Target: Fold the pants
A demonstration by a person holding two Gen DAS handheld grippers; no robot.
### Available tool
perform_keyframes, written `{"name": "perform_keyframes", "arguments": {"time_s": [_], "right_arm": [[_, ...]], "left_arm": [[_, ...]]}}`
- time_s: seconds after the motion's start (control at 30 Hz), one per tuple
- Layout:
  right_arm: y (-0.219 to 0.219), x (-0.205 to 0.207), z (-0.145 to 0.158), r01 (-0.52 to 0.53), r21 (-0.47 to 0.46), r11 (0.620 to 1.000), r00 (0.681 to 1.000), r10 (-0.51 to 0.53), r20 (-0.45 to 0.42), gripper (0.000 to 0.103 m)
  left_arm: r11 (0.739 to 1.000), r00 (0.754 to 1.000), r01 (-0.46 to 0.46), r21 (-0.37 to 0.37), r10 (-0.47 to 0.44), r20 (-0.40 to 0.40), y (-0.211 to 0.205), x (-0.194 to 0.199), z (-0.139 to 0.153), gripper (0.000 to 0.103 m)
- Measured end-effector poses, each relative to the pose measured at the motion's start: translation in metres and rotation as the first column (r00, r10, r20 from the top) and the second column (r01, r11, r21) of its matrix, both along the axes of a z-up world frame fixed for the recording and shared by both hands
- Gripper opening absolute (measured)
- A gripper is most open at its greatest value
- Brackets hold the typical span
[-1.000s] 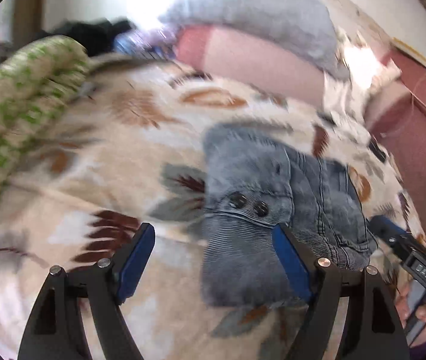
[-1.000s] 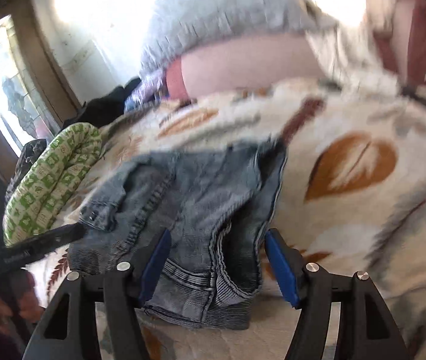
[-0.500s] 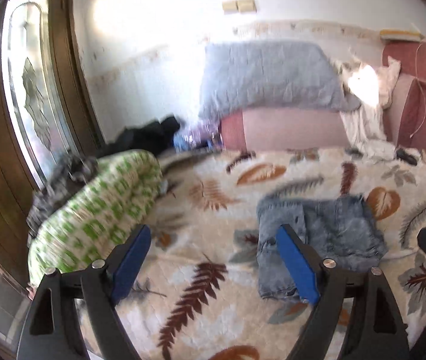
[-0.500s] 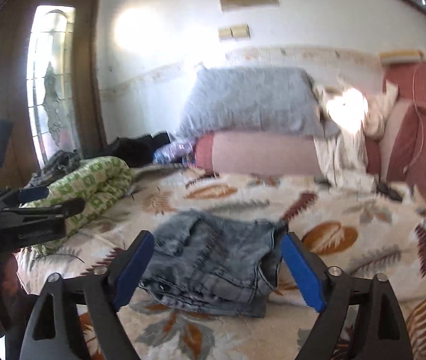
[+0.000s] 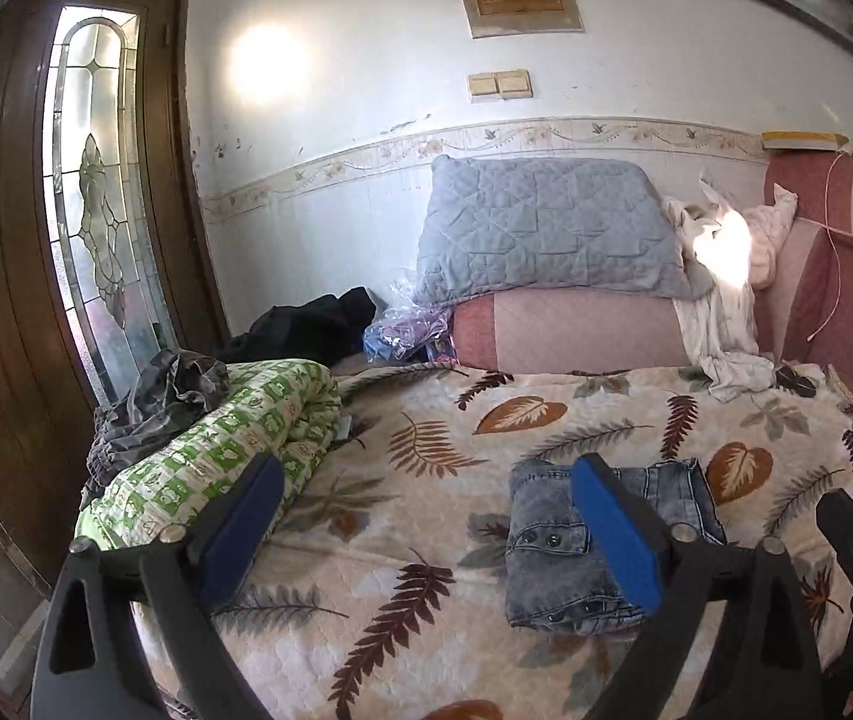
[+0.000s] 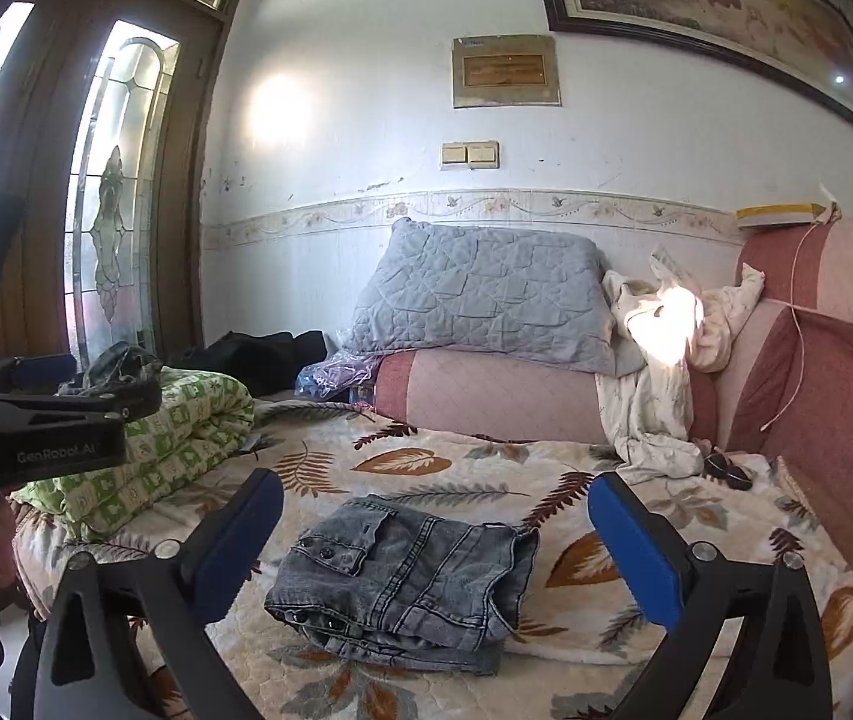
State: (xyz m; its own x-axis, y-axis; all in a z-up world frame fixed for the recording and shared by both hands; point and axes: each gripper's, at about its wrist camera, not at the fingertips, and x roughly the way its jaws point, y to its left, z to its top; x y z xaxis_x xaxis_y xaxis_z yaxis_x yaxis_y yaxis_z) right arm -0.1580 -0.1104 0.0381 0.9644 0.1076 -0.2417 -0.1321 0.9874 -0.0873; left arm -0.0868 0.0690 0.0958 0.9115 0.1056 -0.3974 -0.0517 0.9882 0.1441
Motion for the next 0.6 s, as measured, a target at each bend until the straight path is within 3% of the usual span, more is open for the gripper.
{"name": "perform_keyframes", "arguments": {"time_s": [0.6], "right_arm": [[0.008,0.015,-0.020,-0.016,0.011,1.000,0.997,0.016,-0.073,0.103]], "left_arm": [[1.000,0.999,-0.001,-0.021,0.000,-0.042,0.008,0.009,-0.012,0.098]]}}
